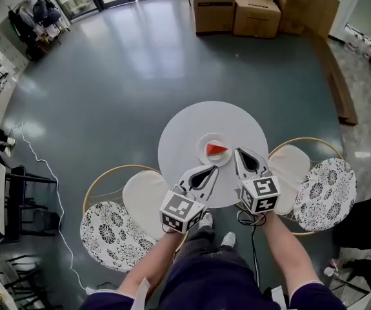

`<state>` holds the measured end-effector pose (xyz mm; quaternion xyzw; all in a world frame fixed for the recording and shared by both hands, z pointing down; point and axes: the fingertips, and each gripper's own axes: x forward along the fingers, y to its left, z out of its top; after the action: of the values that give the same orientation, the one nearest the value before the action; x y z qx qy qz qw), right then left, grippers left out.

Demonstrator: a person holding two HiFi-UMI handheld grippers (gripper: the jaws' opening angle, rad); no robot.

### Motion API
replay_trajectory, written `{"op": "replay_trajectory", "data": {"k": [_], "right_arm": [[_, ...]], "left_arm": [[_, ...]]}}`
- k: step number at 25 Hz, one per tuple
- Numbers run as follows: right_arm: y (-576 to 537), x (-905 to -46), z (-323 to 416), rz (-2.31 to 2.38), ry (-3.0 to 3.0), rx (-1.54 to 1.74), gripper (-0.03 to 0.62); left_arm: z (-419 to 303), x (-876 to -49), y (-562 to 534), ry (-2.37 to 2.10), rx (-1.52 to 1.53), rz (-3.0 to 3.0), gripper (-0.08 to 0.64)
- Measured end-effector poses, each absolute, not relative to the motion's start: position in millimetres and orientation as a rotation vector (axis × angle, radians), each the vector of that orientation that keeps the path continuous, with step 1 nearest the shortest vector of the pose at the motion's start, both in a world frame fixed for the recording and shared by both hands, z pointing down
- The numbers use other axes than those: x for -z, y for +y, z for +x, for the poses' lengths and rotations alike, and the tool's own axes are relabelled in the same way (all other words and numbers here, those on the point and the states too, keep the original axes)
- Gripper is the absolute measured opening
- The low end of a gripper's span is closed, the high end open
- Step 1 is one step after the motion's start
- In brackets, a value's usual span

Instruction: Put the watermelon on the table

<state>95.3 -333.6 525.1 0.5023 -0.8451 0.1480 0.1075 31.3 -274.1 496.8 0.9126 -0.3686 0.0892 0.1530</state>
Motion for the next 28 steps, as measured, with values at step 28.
{"op": "replay_trajectory", "data": {"k": [28], "right_arm": [[-228,-366,104,1.307,-2.834,-0.103,0.005]], "left_arm": [[77,-388,-208,-1.044,-0.098,2.759,0.005]]}}
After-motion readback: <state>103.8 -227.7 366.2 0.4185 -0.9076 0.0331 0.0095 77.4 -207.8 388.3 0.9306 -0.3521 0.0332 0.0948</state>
